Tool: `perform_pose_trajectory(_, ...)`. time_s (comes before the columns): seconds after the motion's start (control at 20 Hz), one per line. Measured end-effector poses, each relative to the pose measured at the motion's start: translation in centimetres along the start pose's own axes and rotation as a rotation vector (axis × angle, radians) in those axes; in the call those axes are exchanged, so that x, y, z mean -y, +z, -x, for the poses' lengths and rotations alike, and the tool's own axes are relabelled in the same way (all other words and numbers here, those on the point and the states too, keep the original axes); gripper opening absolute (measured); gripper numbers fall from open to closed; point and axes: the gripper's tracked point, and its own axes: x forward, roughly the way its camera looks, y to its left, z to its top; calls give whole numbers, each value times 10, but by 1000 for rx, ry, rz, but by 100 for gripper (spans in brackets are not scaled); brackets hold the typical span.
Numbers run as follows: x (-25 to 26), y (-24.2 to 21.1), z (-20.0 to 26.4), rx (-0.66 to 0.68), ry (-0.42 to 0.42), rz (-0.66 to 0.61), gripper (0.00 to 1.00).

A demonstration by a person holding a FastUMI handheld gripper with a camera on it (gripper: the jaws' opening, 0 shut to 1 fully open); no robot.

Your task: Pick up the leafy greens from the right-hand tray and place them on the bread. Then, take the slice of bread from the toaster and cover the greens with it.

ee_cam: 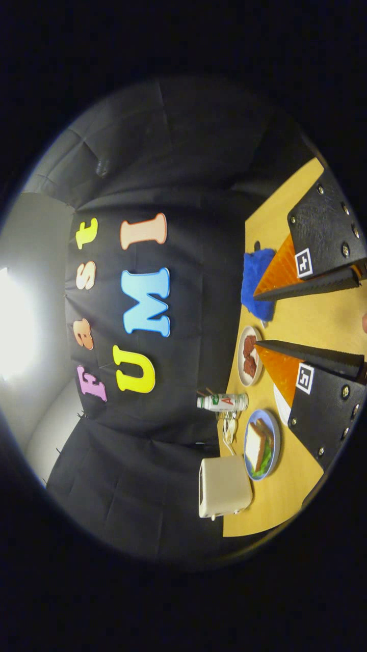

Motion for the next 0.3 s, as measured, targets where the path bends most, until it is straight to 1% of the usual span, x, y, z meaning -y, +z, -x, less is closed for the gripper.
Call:
perform_pose_trajectory(0.15,52,1,19,-6,-49,-71,46)
perform_pose_trajectory(0.3,111,-1,40,-9,-117,-80,46)
